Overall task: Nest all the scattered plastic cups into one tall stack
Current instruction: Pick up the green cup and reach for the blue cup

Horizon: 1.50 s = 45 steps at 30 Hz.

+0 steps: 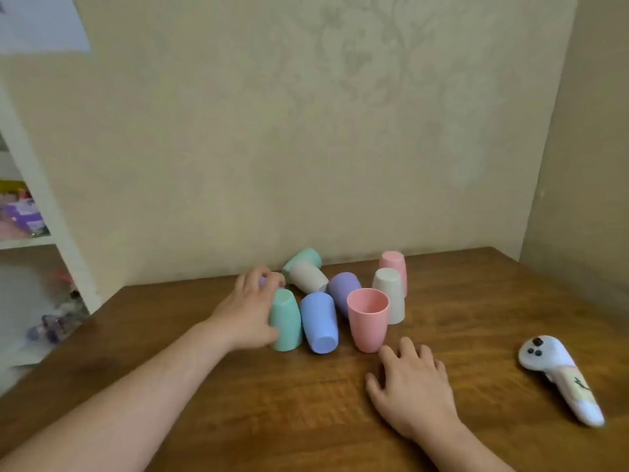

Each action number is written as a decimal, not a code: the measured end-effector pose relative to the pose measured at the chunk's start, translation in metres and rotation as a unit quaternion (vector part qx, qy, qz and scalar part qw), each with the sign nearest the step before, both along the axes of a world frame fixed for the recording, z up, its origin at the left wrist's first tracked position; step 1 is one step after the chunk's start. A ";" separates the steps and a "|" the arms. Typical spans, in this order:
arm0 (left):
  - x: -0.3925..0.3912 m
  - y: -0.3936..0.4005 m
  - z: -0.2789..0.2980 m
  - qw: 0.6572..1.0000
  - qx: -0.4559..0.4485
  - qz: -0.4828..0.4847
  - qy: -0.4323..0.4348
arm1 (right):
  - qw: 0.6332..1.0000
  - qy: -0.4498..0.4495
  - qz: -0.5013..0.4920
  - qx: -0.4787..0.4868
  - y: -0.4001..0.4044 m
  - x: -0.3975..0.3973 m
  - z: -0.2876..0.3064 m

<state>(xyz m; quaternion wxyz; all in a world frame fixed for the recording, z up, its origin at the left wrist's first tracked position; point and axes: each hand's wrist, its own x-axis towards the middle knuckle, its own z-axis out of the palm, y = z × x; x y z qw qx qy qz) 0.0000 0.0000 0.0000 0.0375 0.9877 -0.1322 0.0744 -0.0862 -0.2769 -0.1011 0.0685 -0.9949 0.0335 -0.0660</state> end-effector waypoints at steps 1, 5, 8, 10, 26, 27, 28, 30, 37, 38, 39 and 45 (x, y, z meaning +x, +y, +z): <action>0.004 -0.007 0.004 0.999 0.037 -0.023 0.021 | 1.000 0.005 0.002 0.000 -0.001 0.000 0.000; 0.020 -0.031 0.001 0.975 0.213 -0.051 0.025 | 1.000 -0.017 0.010 0.008 -0.003 0.003 -0.005; 0.023 -0.039 -0.007 0.953 0.302 -0.035 0.014 | 1.000 -0.012 0.009 0.013 -0.003 0.002 -0.003; 0.022 -0.043 -0.010 0.945 0.325 -0.027 0.002 | 1.000 -0.014 0.009 0.016 -0.002 0.001 -0.004; -0.020 0.055 -0.046 0.909 -0.400 0.072 0.088 | 0.991 -0.097 0.088 -0.016 0.034 0.000 -0.007; -0.022 0.054 -0.056 0.874 -0.468 0.070 0.110 | 0.991 -0.101 0.089 -0.009 0.036 0.000 -0.009; -0.024 0.053 -0.064 0.849 -0.510 0.070 0.122 | 0.991 -0.103 0.087 0.001 0.035 0.000 -0.011; -0.025 0.049 -0.076 0.832 -0.534 0.079 0.127 | 0.992 -0.097 0.079 0.025 0.032 0.001 -0.013; -0.020 0.037 -0.090 0.876 -0.462 0.101 0.092 | 0.991 -0.096 0.086 0.023 0.034 0.002 -0.010; -0.020 0.036 -0.091 0.888 -0.442 0.104 0.078 | 0.992 -0.093 0.083 0.023 0.034 0.002 -0.011; -0.020 0.035 -0.092 0.898 -0.422 0.106 0.065 | 0.992 -0.092 0.081 0.022 0.032 0.003 -0.012; -0.019 0.033 -0.101 0.899 -0.431 0.075 0.027 | 0.978 -0.143 0.149 0.002 0.041 0.003 -0.013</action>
